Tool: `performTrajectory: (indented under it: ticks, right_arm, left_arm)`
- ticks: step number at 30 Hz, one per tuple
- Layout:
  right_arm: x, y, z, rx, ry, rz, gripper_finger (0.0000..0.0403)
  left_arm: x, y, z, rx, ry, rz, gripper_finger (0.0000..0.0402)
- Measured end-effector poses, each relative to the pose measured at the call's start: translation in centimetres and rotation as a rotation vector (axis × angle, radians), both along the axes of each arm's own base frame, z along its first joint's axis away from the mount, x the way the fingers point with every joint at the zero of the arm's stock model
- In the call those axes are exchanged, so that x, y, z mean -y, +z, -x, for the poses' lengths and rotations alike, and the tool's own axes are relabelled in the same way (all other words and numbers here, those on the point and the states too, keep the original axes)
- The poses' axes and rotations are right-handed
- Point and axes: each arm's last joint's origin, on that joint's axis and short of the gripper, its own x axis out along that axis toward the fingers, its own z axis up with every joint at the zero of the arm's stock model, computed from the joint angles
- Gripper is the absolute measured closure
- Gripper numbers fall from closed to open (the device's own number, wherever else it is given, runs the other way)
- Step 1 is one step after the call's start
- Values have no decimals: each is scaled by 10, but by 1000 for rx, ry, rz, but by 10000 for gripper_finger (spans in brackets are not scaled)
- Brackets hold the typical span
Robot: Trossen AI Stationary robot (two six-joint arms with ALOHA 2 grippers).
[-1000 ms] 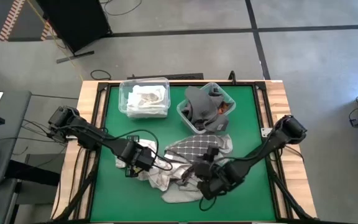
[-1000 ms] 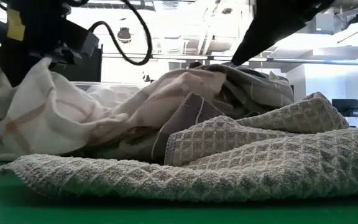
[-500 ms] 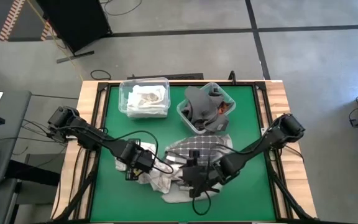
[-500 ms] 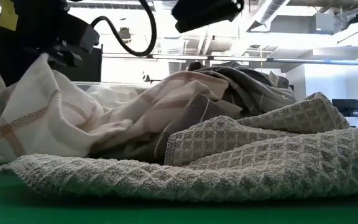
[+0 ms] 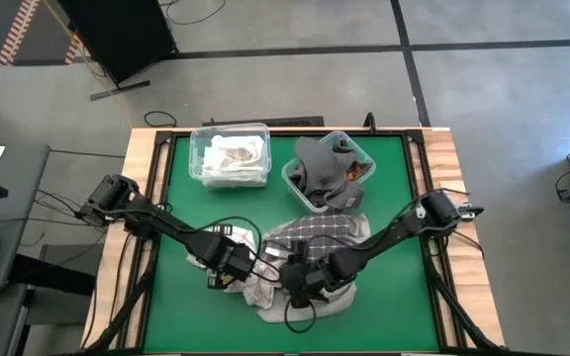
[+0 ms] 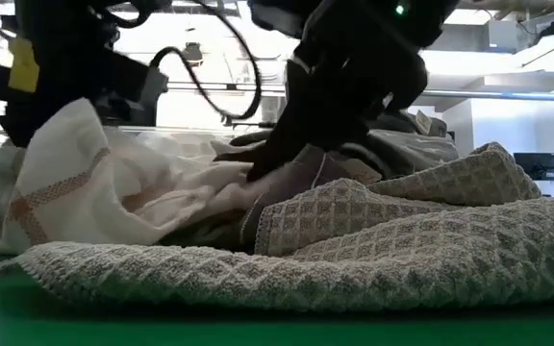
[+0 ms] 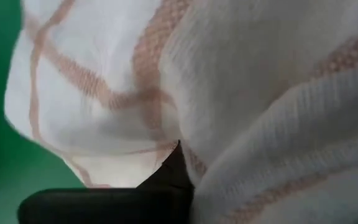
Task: Sort towels by color in basket
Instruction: Put the white patterned towel into the left transparent bin
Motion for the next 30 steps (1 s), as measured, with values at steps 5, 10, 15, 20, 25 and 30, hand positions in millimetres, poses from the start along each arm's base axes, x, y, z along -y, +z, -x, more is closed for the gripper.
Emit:
performTrajectory:
  ticks: [5, 10, 15, 20, 25, 30]
  right_arm:
    - [3, 1, -2, 12, -6, -5, 246]
    - [6, 2, -5, 14, 1, -26, 298]
    - [7, 2, -5, 12, 11, -43, 349]
    - [6, 3, -6, 8, 35, -71, 379]
    - [6, 7, -11, 59, 51, -115, 371]
    - [11, 8, -14, 76, 17, -151, 364]
  left_arm:
    - [5, 11, -5, 120, -19, 30, 316]
    - [10, 11, -12, 195, -58, 89, 239]
    - [16, 11, -23, 308, -92, 185, 172]
    - [21, 16, -32, 418, -116, 226, 139]
    - [24, 21, -40, 514, -145, 253, 137]
    - [29, 25, -45, 594, -200, 265, 136]
